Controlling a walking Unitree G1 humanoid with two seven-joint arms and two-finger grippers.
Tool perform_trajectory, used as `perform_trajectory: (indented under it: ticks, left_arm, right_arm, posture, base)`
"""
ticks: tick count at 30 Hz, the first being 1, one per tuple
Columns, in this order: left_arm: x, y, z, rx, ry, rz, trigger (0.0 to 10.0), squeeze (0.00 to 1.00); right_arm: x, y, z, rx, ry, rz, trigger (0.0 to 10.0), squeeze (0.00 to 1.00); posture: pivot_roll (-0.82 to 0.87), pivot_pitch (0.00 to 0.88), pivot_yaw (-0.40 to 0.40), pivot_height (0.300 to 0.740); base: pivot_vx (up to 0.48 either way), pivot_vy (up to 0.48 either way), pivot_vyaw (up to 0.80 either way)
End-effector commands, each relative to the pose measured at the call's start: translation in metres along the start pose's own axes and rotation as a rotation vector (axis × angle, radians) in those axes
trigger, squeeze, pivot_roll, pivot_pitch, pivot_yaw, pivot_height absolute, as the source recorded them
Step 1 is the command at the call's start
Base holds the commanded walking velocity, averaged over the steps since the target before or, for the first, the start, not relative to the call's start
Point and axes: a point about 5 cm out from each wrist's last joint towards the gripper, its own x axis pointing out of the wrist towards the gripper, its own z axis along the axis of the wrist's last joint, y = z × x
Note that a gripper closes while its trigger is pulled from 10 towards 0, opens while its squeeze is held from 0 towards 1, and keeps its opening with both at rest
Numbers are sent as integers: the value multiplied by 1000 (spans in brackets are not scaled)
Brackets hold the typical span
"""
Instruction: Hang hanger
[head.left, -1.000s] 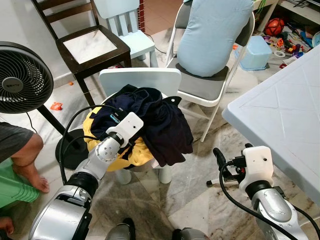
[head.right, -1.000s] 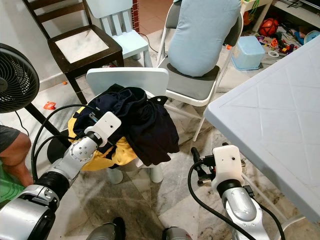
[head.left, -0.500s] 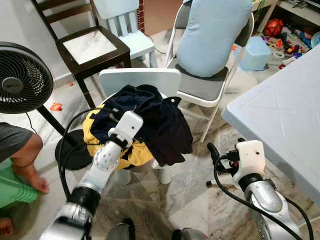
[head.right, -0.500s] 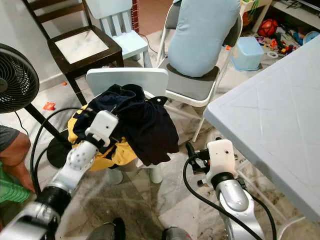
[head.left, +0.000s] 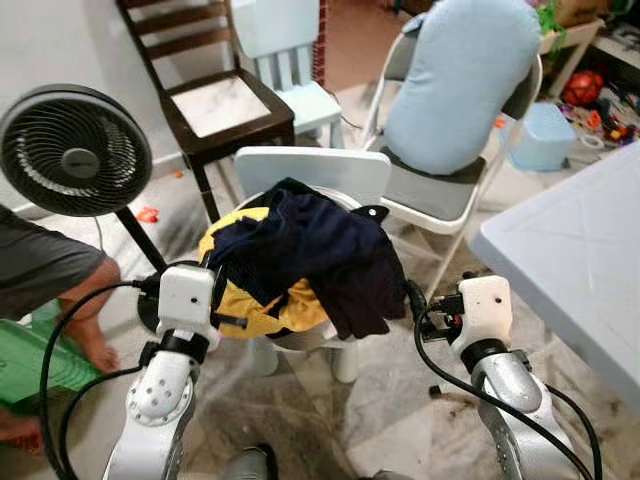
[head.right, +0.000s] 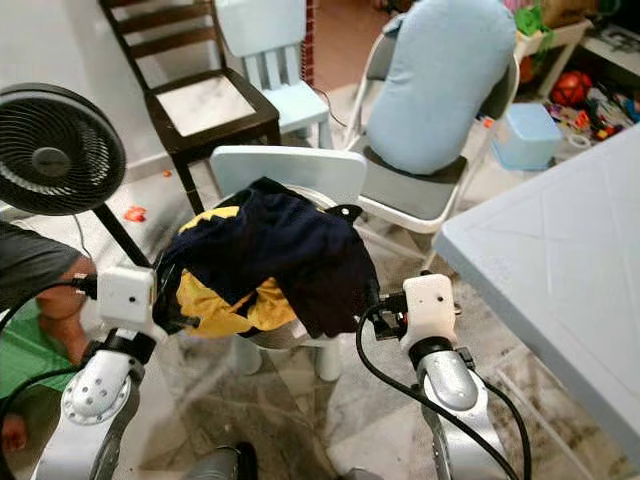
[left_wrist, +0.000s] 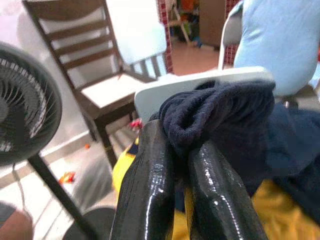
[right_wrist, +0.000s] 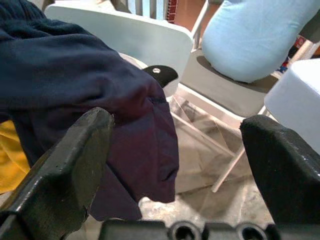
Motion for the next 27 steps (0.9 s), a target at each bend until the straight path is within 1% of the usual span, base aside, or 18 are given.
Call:
perform_trajectory:
  ticks: [1,4,5,7,8,9,10,13,15,16,19,21,22,27]
  left_arm:
    - [-3,1,4,12,7,19,10000,0]
    - [-4,-2,1,-6,53,60,10000,0]
    - [-3,-4,0,-17,64,61,10000,0]
    - [-1,-8,1,-14,60,48,10000,0]
    - [-1,-8,1,-10,56,45,10000,0]
    - [3,-10,3,-21,49,32,10000,0]
    - [5,-10,4,-25,43,27,10000,0]
    - [8,-10,8,-21,37,26,10000,0]
    - [9,-11,10,-13,30,18,10000,0]
    - [11,-13,12,-12,23,11,10000,0]
    - [13,-14,13,7,9,3,10000,0]
    - [15,-14,14,2,7,5,10000,0]
    - [17,-15,16,-1,3,7,10000,0]
    - [17,-17,17,-5,-9,-4,10000,0]
  right_arm:
    - [-1,1,-5,8,8,-6,10000,0]
    - [-2,0,-11,56,15,-31,10000,0]
    - [-2,-1,-14,87,20,-44,10000,0]
    - [-1,-4,-17,174,23,-103,10000,0]
    - [-1,-5,-18,198,22,-118,10000,0]
    - [3,-5,-16,255,21,-147,10000,0]
    - [6,-4,-13,268,11,-148,10000,0]
    - [10,-2,-4,267,-23,-132,10000,0]
    - [12,-3,-1,259,-36,-130,10000,0]
    - [14,-9,2,255,-49,-141,10000,0]
    - [15,-15,6,248,-72,-162,10000,0]
    - [17,-22,11,273,-97,-188,10000,0]
    - [17,-28,15,302,-118,-206,10000,0]
    - [15,-34,17,308,-132,-206,10000,0]
  posture:
    - [73,68,-11,740]
    - [81,48,-11,740]
    - [87,39,-11,740]
    - [91,34,-10,740]
    - [91,34,-10,740]
    - [86,33,-3,740]
    - [84,33,0,740]
    - [78,38,2,740]
    - [73,41,6,740]
    - [68,48,11,740]
    - [63,49,13,740]
    - [60,50,12,740]
    - [59,51,13,740]
    - [53,56,14,740]
  base:
    - [0,0,0]
    - [0,0,0]
    - [0,0,0]
    - [0,0,0]
    - [0,0,0]
    - [0,0,0]
    - [0,0,0]
    - [0,0,0]
    - [0,0,0]
    - [0,0,0]
    - [0,0,0]
    - [0,0,0]
    - [0,0,0]
    - [0,0,0]
